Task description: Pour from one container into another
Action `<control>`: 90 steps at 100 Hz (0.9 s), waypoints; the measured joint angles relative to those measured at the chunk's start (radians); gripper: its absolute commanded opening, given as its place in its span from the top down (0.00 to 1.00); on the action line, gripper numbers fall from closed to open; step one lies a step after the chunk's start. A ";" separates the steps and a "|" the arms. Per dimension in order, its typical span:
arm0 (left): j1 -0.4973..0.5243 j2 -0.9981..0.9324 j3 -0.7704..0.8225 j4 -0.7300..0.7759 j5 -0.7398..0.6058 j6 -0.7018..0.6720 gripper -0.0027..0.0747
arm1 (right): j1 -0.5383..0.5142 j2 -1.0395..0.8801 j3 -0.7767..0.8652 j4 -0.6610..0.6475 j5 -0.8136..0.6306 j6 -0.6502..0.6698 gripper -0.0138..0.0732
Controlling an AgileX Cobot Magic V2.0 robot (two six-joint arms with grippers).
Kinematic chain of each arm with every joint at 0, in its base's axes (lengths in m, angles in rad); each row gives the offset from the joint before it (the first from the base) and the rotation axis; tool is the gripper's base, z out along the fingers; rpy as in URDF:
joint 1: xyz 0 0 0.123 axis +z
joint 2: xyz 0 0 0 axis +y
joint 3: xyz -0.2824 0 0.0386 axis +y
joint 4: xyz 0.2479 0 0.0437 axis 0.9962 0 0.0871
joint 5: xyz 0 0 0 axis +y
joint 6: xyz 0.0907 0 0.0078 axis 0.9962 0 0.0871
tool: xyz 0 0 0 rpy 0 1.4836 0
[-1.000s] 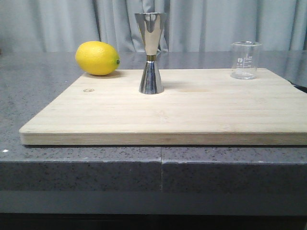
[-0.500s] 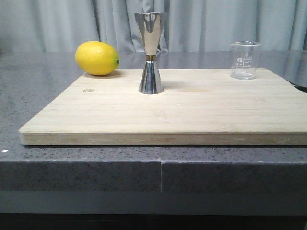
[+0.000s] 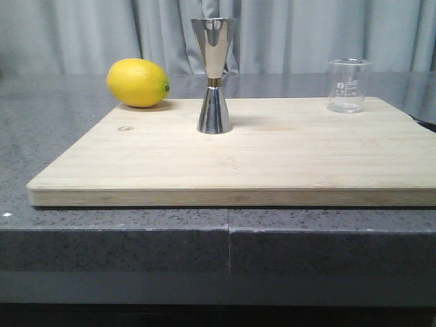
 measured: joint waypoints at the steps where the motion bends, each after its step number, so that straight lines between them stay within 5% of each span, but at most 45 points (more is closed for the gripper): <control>1: 0.000 0.000 0.000 0.000 0.000 0.000 0.99 | 0.000 0.000 0.000 0.000 0.000 0.000 0.92; 33: 0.000 0.000 0.000 0.000 0.000 0.000 0.99 | 0.000 0.000 0.000 -0.063 0.011 0.104 0.92; 66: 0.000 0.000 0.000 0.000 0.002 0.002 0.99 | -0.021 0.000 0.012 -0.964 0.250 0.845 0.92; 90: 0.000 0.000 0.000 0.000 0.002 0.002 0.99 | -0.156 0.000 0.060 -1.361 0.423 1.377 0.92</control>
